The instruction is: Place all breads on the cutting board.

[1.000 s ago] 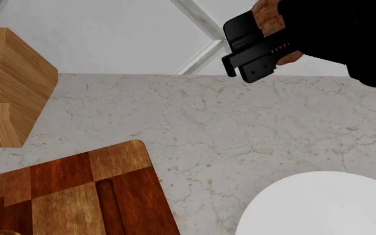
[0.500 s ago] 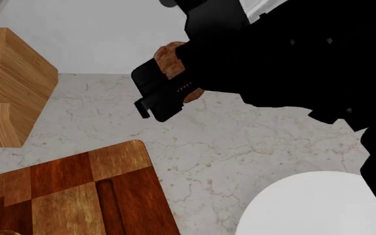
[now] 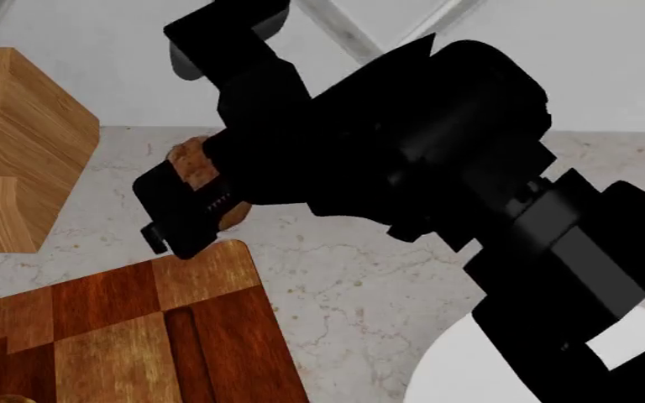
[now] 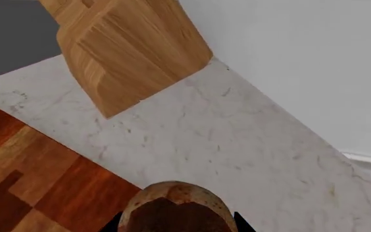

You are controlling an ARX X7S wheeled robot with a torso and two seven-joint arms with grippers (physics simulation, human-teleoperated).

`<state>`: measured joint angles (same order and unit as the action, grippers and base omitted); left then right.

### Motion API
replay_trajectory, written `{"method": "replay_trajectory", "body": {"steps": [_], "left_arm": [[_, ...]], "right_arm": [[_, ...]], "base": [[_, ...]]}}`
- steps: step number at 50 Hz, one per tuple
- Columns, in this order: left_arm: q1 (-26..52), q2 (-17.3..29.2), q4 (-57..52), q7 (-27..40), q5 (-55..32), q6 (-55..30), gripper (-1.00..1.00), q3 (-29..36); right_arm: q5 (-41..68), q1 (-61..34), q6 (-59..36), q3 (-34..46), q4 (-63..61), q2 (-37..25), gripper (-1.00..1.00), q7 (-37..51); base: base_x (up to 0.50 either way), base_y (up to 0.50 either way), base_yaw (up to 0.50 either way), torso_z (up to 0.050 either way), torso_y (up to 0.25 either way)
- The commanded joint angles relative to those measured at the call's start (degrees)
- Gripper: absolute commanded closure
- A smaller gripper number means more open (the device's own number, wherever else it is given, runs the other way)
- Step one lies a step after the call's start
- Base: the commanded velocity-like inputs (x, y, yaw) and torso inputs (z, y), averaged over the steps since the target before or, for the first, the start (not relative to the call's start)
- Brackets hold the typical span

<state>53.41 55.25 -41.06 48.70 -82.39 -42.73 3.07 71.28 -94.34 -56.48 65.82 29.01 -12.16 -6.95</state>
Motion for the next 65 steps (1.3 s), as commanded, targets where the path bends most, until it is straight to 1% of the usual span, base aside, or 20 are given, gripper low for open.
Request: {"method": "replay_trajectory", "body": {"steps": [1, 5, 14, 24, 37, 46, 50, 59, 65], "left_arm": [[0.3, -0.9, -0.5, -1.0, 0.5, -0.8, -1.0, -1.5], [0.0, -0.8, -0.6, -1.1, 0.5, -0.6, -1.0, -1.7], [-0.9, -0.1, -0.8, -1.2, 0.1, -0.2, -1.0, -2.6], [-2.2, 0.7, -1.4, -0.8, -0.3, 0.3, -1.0, -3.9], [-2.3, 1.2, -1.7, -0.4, -0.9, 0.4, -1.0, -4.4], [-2.3, 1.4, -1.9, -0.2, -1.1, 0.4, -1.0, -4.4], [-2.6, 1.3, -2.0, -0.3, -1.0, 0.5, -1.0, -4.5], [-2.2, 1.8, -2.1, 0.0, -1.7, 0.5, -1.0, -4.9], [-1.9, 1.8, -2.1, 0.2, -1.9, 0.5, -1.0, -4.7]], "right_arm": [[-3.9, 2.2, 2.4, 0.4, 4.5, 5.1, 1.0, -6.9], [-3.7, 3.4, 2.9, 0.5, 4.9, 5.9, 1.0, -7.3], [-4.6, 4.0, 5.0, 1.5, 8.9, 9.8, 1.0, -10.4], [-2.9, 5.1, 5.0, 1.3, 6.8, 10.6, 1.0, -9.7], [-2.7, 7.2, 5.0, 3.5, 5.8, 10.8, 1.0, -10.0], [-3.6, 7.2, 6.4, 5.2, 9.4, 11.6, 1.0, -11.8], [-2.7, 7.5, 7.5, 7.6, 10.7, 12.1, 1.0, -12.5], [3.6, 6.6, 11.4, 15.5, 11.9, 12.1, 1.0, -11.9], [4.9, 7.6, 12.2, 17.0, 11.6, 12.0, 1.0, -11.3]], "base": [[0.0, 0.0, 0.0, 0.0, 0.0], [0.0, 0.0, 0.0, 0.0, 0.0], [0.0, 0.0, 0.0, 0.0, 0.0], [0.0, 0.0, 0.0, 0.0, 0.0], [0.0, 0.0, 0.01, 0.0, 0.0], [0.0, 0.0, 0.01, 0.0, 0.0], [0.0, 0.0, 0.01, 0.0, 0.003], [0.0, 0.0, 0.01, 0.0, 0.001], [0.0, 0.0, 0.01, 0.0, 0.0]]}}
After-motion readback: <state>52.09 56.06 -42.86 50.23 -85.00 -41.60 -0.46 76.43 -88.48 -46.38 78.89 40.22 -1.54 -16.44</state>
